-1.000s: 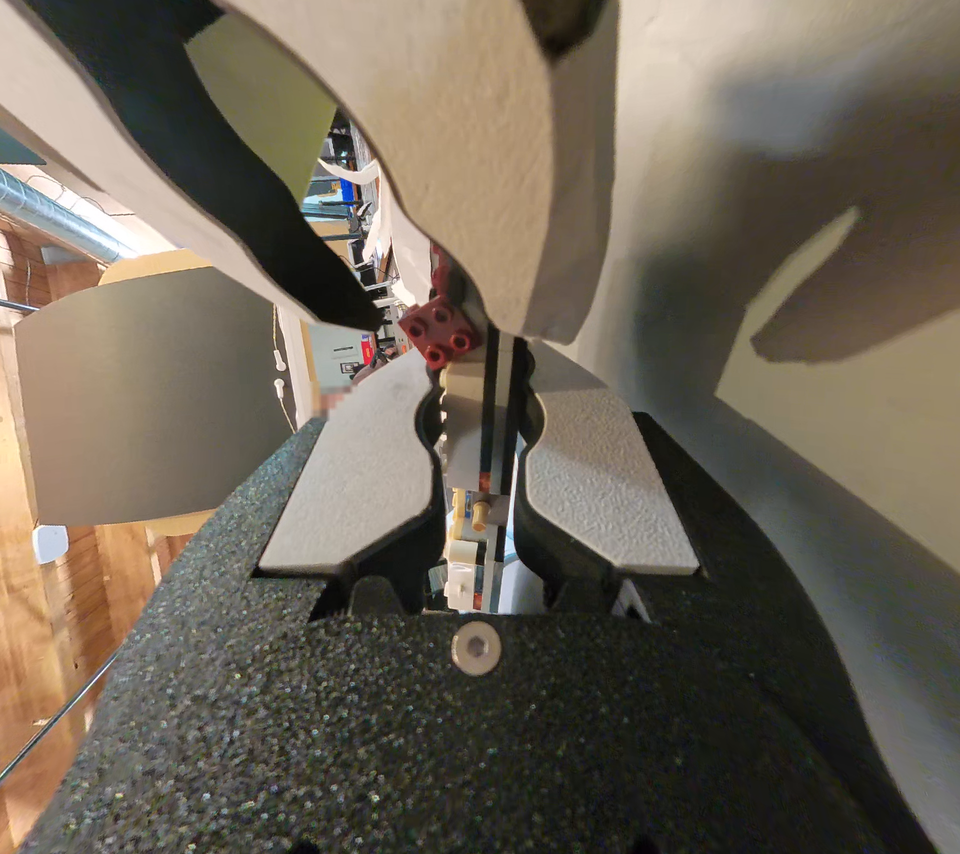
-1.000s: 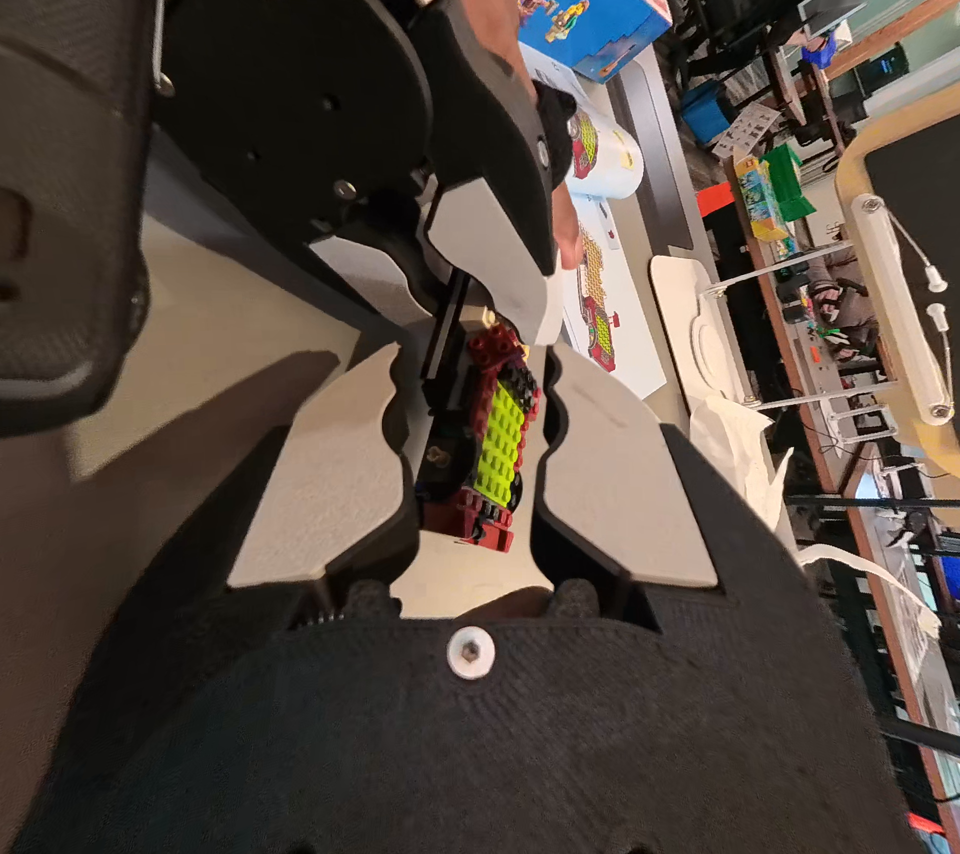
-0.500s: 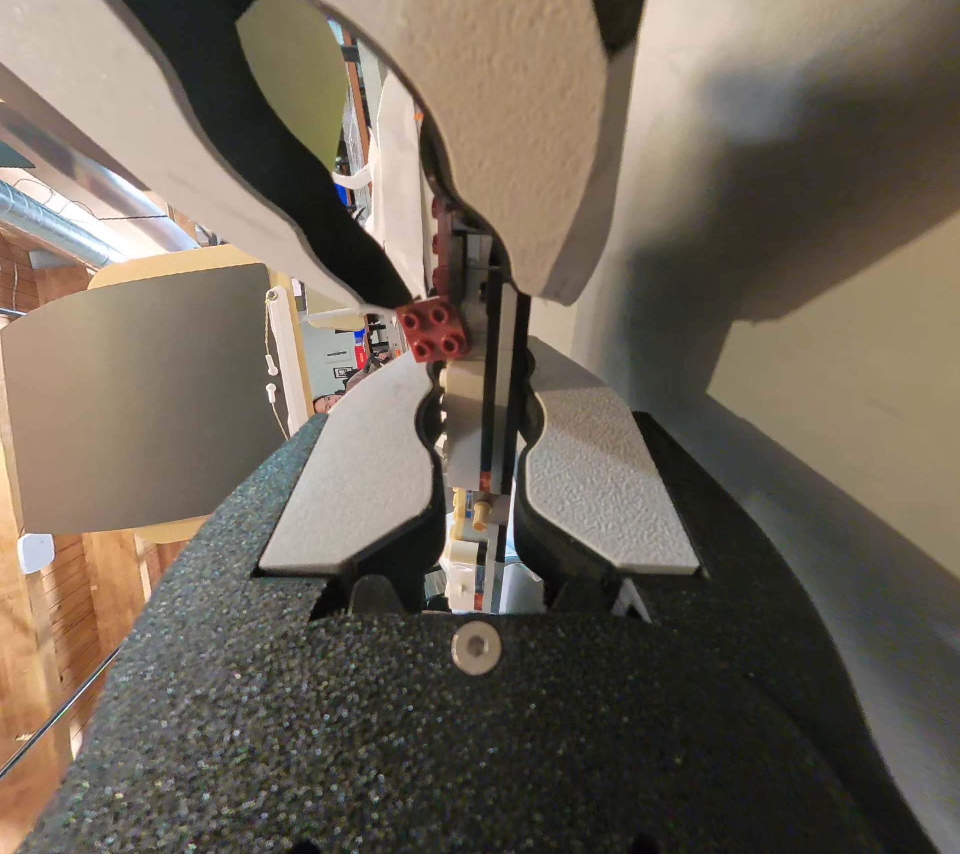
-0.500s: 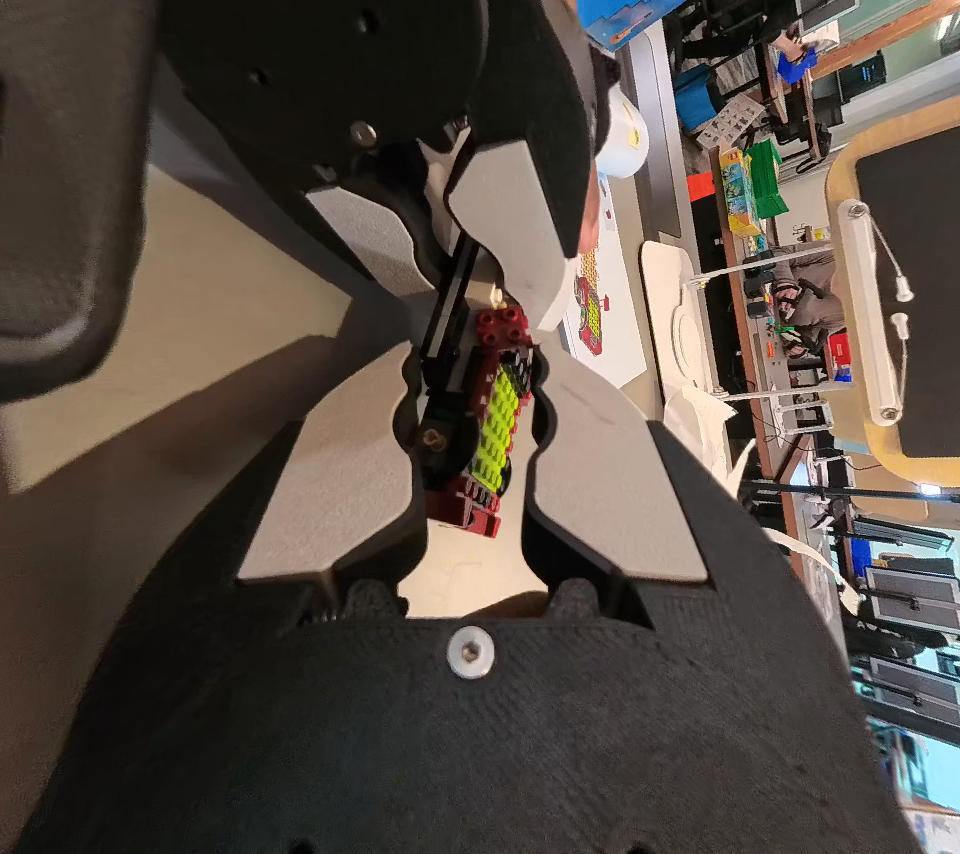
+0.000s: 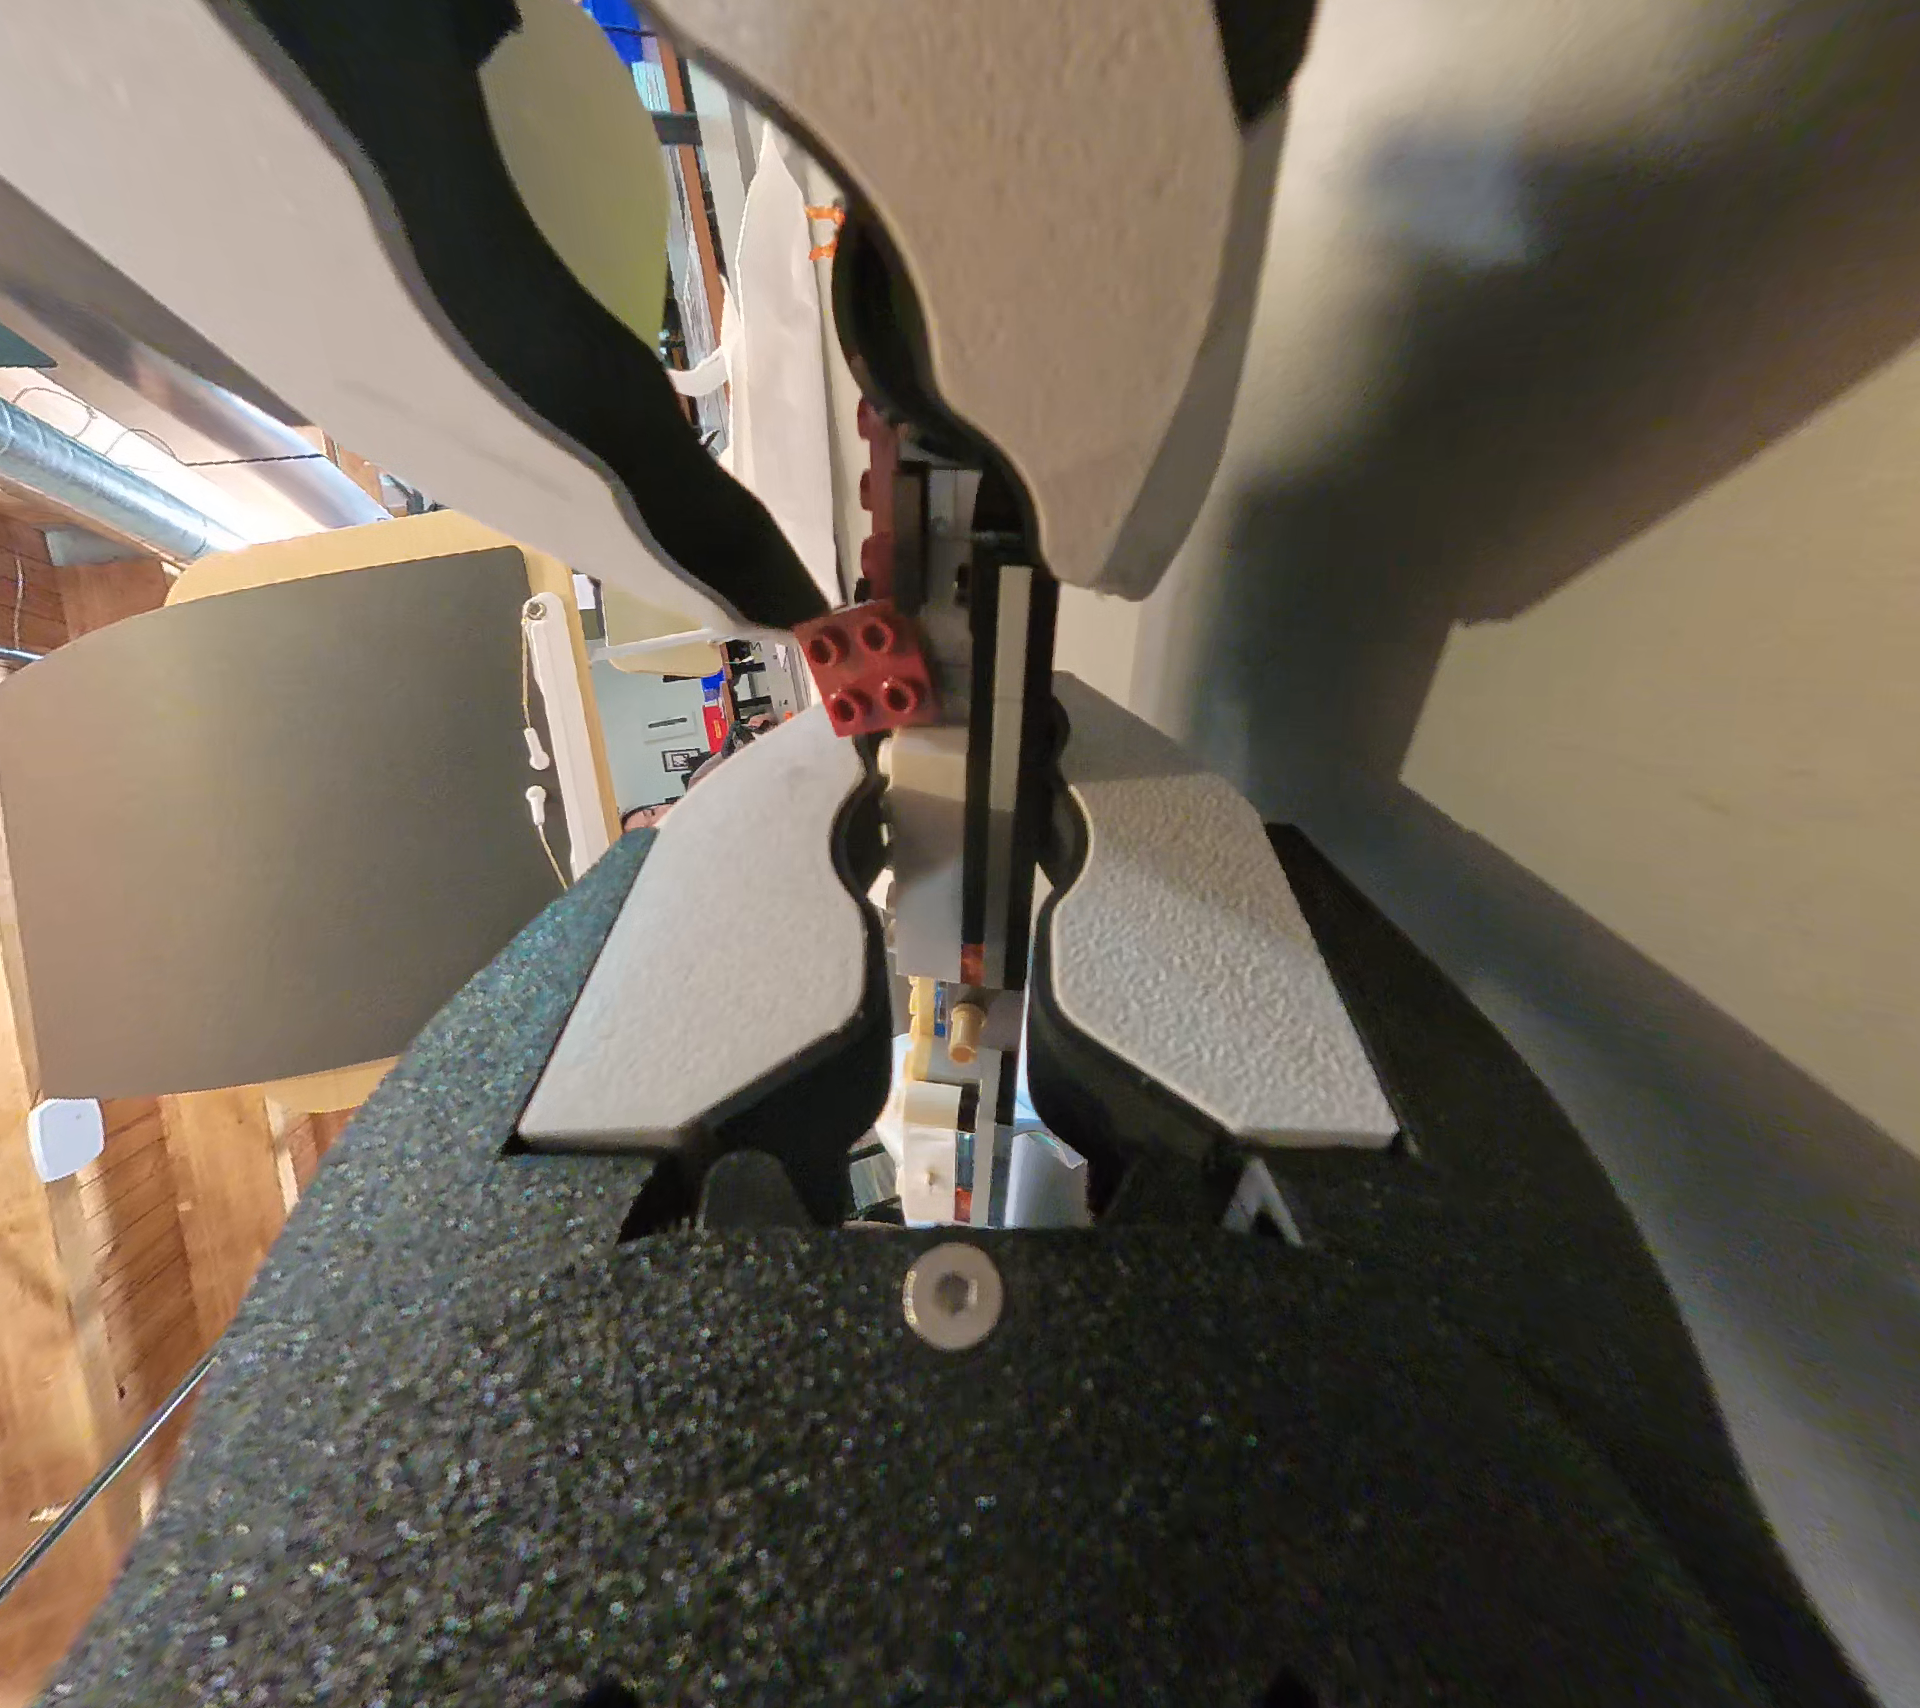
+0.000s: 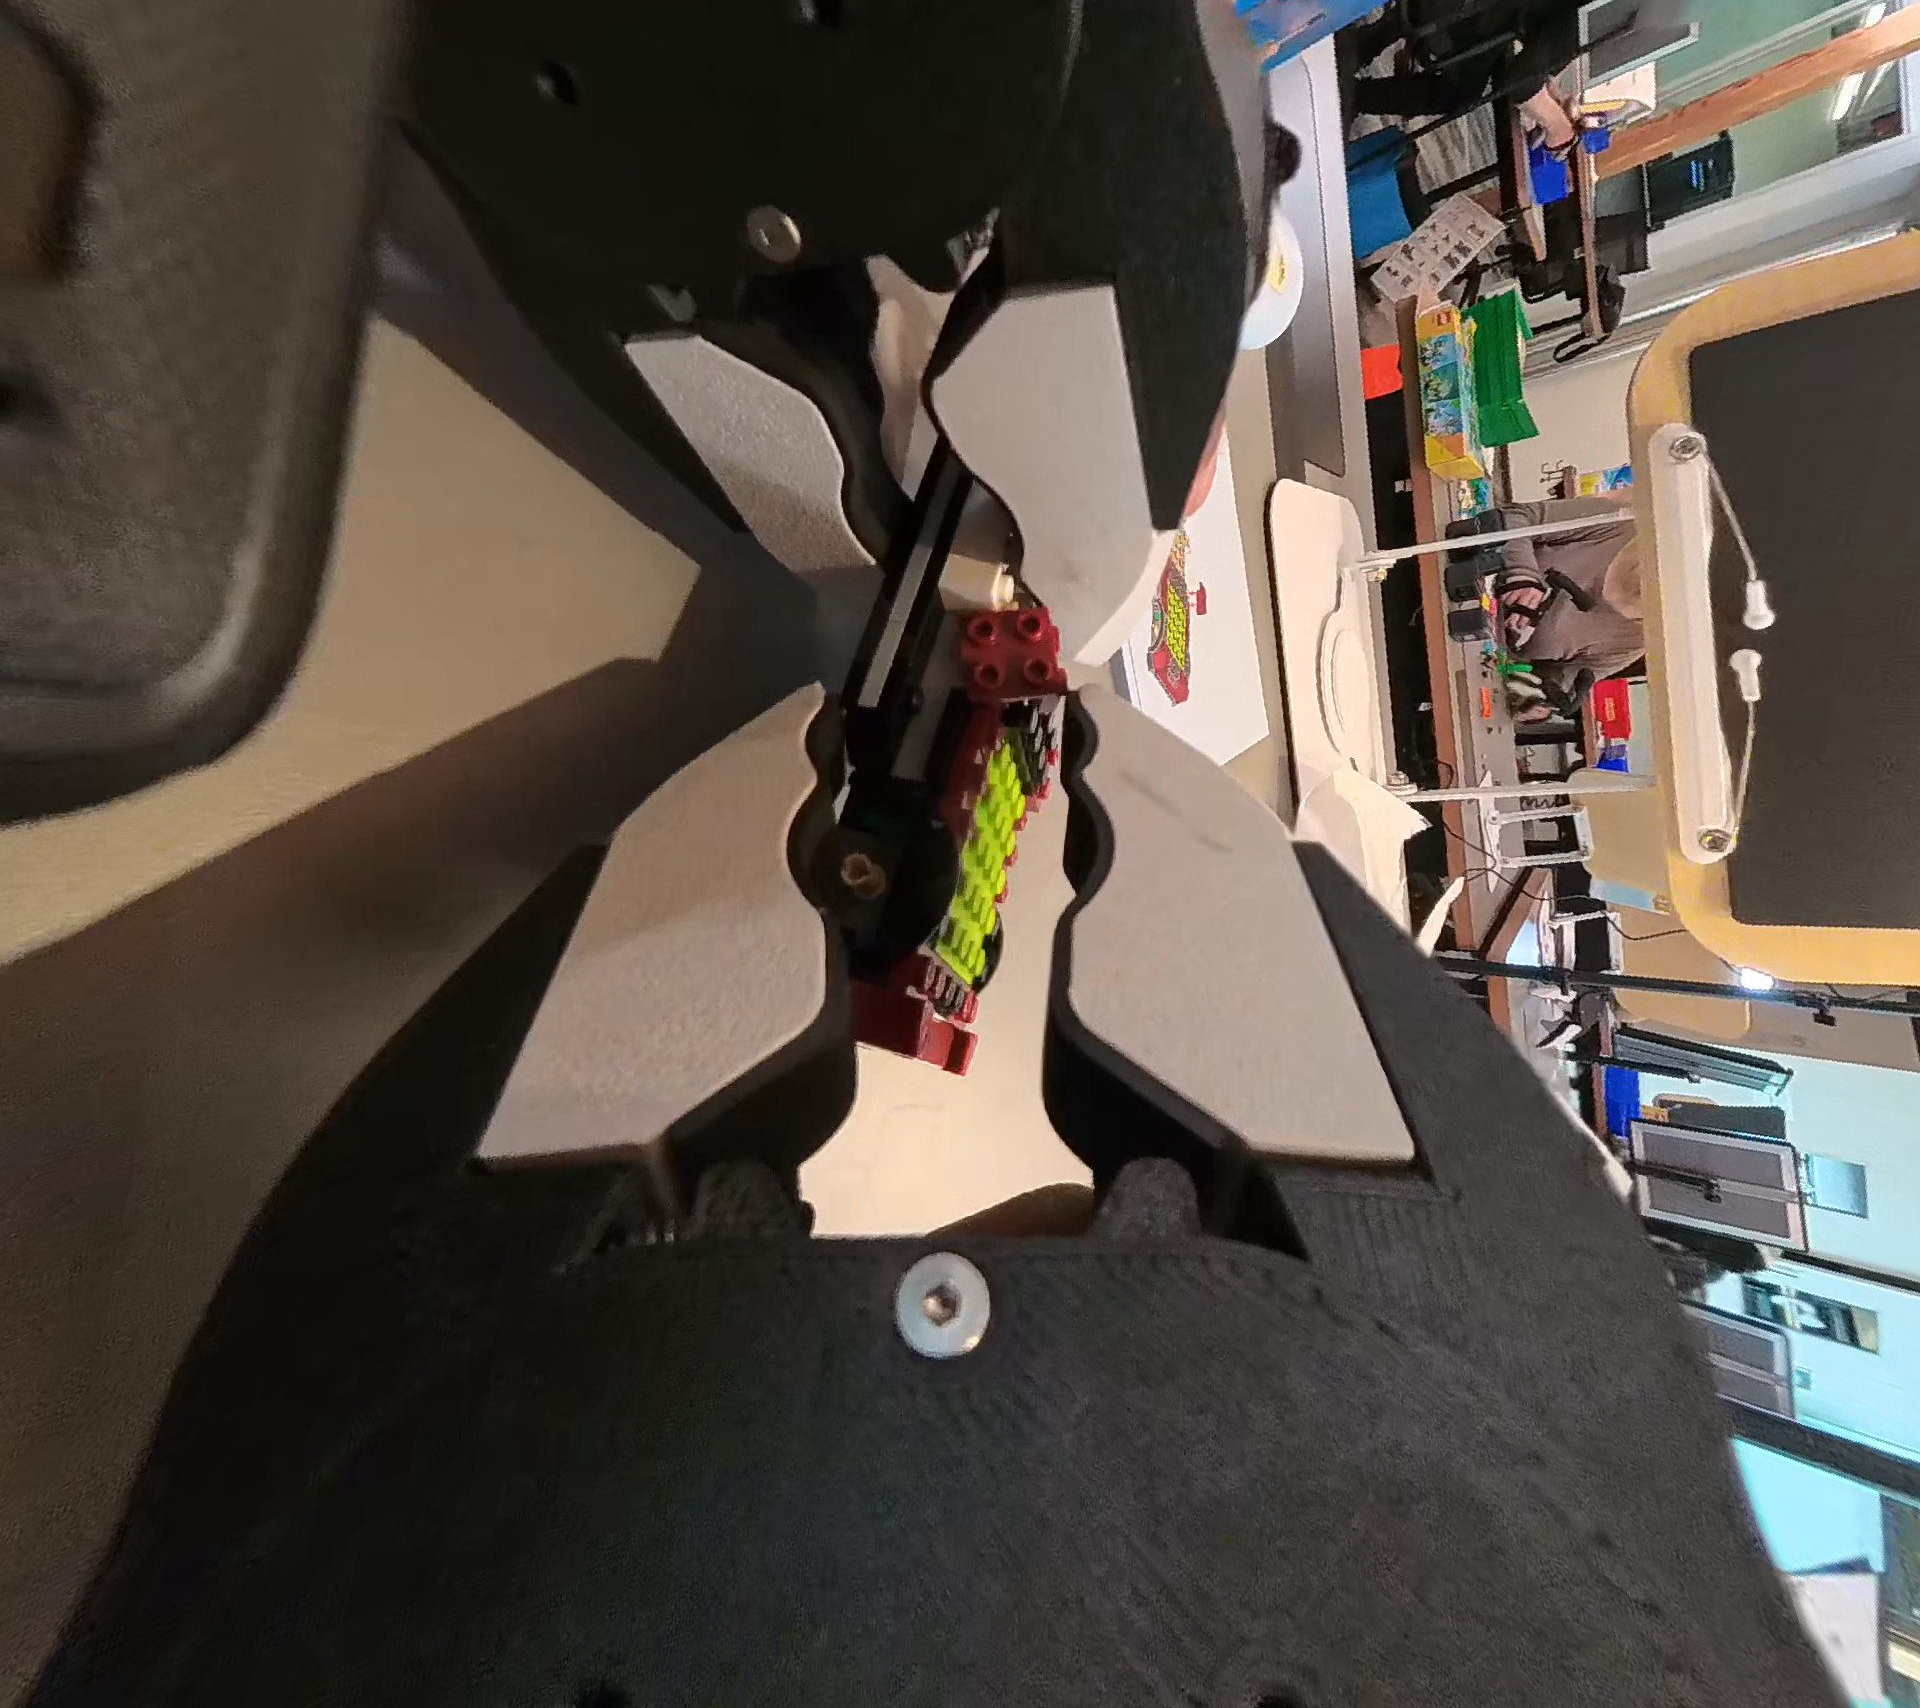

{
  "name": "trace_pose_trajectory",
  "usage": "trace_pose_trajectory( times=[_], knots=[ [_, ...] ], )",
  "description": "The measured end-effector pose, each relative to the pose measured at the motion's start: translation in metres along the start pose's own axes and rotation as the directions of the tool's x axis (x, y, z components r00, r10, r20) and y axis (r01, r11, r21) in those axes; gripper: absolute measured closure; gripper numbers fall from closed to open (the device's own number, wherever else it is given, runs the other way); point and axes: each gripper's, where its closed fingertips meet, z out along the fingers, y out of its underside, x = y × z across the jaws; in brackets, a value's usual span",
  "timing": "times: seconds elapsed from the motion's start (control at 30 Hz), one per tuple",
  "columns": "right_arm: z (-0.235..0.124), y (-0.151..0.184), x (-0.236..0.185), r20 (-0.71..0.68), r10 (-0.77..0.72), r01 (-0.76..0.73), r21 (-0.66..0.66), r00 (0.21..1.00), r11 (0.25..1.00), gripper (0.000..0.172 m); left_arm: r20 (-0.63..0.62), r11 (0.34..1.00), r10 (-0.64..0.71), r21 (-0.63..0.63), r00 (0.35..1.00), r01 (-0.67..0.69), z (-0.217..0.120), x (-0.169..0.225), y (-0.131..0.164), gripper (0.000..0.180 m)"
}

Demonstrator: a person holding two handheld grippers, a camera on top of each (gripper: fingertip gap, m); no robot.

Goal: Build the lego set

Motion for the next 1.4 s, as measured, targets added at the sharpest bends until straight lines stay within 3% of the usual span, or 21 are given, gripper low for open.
trace_pose_trajectory(
  times=[0.33,0.6,1.4],
  knots=[
    [-0.002,-0.002,-0.003,0.047,0.068,-0.068,0.007,0.997,0.998,0.132,-0.005,1.000,0.018,0.016,1.000,-0.018,0.000,0.002,-0.002,0.155],
    [-0.009,-0.010,-0.003,0.131,0.195,-0.206,0.073,0.972,0.976,0.132,-0.012,1.000,0.011,0.023,1.000,-0.010,-0.003,0.004,-0.003,0.155],
    [-0.011,-0.013,-0.025,0.175,0.058,-0.075,0.090,0.983,0.993,0.136,-0.031,1.000,0.005,0.009,1.000,-0.005,-0.002,0.006,-0.009,0.155]
  ],
)
